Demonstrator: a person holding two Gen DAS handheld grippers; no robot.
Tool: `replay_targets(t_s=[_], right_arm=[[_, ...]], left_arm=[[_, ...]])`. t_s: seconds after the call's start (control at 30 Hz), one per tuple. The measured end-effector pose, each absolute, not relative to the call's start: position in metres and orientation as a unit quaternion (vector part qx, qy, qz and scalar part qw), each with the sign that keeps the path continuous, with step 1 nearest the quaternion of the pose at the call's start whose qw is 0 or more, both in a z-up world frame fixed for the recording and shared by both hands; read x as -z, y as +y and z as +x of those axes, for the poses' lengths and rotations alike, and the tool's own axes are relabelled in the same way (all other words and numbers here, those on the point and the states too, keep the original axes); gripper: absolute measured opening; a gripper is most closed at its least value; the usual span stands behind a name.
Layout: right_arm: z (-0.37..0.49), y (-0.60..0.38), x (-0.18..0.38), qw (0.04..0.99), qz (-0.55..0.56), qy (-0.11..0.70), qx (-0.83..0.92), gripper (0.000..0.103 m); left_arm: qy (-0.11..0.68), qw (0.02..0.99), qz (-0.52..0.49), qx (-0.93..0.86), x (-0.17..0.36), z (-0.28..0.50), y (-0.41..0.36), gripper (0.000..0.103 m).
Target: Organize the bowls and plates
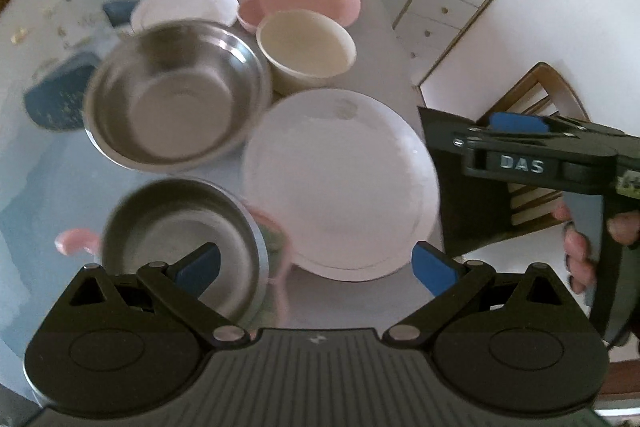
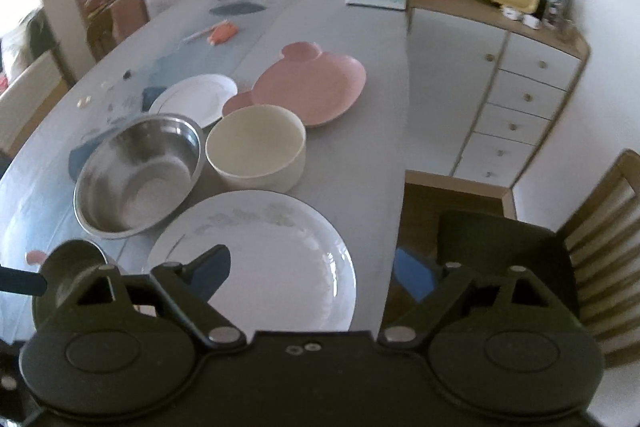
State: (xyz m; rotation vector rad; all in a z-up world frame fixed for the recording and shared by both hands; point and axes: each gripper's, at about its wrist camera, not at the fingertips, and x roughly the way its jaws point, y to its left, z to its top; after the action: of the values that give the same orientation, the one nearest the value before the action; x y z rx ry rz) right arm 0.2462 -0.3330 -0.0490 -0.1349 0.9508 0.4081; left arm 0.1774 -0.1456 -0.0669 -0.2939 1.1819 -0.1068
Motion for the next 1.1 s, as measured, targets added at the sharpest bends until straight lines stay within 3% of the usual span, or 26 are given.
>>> replay_targets(t_s=[0.17, 0.33, 0.53, 0.7, 0.9, 1.1], right_arm=[[0.271, -0.335, 0.055, 0.844, -0.096, 0.472, -0.234, 0.089], [0.300, -0.333, 0.069, 0.813, -0.113, 0.504, -0.269, 0.087], [0.334, -0.328, 0.096, 0.785, -0.124, 0.536, -0.286, 0.073], [0.358, -0.323, 0.119, 0.764, -0.128, 0.563, -0.290, 0.047], [0.372, -0.318, 0.133, 0.742, -0.111, 0.586, -0.306, 0.023], [0.372, -0.321, 0.133, 0.737, -0.100, 0.587, -0.318, 0.016]], left_arm=[[0.594, 0.783, -0.183, 0.030, 0.079, 0.192, -0.160, 0.102], [0.618, 0.758, -0.210, -0.002, 0.094, 0.203, -0.170, 0.094], [0.635, 0.743, -0.208, -0.027, 0.112, 0.207, -0.176, 0.090], [0.639, 0.739, -0.210, -0.029, 0.118, 0.209, -0.174, 0.083], [0.640, 0.741, -0.204, -0.023, 0.120, 0.209, -0.174, 0.083], [0.640, 0.737, -0.215, -0.022, 0.126, 0.210, -0.172, 0.083]])
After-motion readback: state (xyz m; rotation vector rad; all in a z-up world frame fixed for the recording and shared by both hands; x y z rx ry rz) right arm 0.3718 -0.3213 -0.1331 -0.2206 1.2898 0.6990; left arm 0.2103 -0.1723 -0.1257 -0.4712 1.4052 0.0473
